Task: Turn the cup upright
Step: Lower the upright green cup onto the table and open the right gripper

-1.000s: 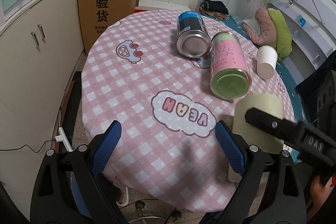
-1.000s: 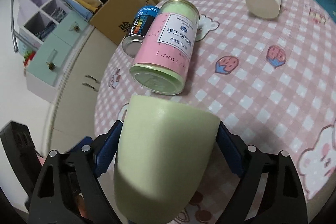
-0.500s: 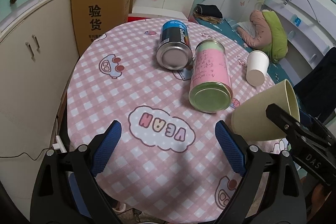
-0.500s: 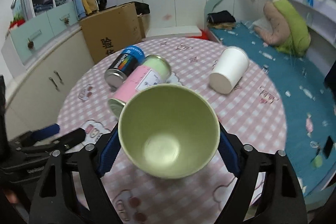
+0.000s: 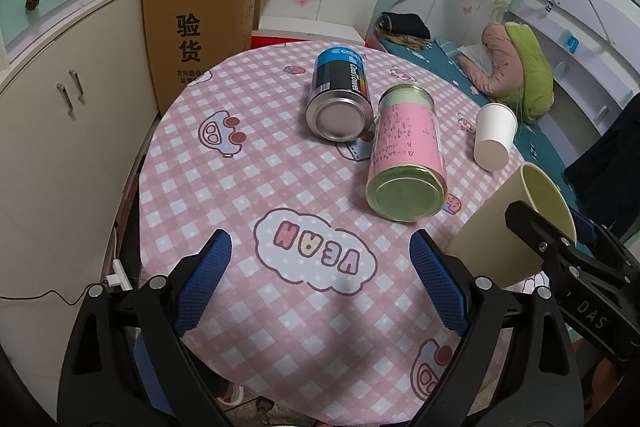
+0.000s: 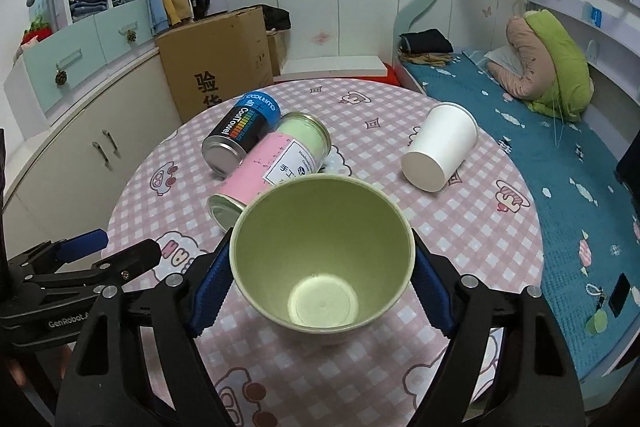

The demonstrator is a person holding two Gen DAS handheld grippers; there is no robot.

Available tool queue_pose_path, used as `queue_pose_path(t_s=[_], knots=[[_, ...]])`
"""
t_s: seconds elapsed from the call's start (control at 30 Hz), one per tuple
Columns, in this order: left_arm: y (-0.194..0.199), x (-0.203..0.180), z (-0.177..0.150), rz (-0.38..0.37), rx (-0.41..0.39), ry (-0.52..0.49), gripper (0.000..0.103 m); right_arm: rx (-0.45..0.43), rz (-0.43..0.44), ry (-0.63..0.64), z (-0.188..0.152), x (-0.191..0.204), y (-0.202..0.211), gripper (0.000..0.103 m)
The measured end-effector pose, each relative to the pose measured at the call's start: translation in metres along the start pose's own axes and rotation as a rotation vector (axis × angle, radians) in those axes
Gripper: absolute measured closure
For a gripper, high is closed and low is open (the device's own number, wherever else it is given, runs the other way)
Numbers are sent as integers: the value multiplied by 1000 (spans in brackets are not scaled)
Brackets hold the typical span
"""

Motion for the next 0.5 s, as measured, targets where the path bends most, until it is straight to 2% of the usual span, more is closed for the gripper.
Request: queue_pose_path(t_s=[0.17,0.5], knots=[[9,-1,2,-1,-19,-5,12,-37,22,-9,3,5,13,21],[45,-11,6,-5,-84,-28,12,-104,33,-4,11,11,51,19]])
Point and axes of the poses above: each gripper's, at about its wrist camera, not at the fingertips, and y roughly against the way its jaws point, x to its left, z to its top, the point moved 8 cm from there along -y, roughly the way its jaws point, and after that the axes turned 2 degrees about -x, right-handed, at the moved point
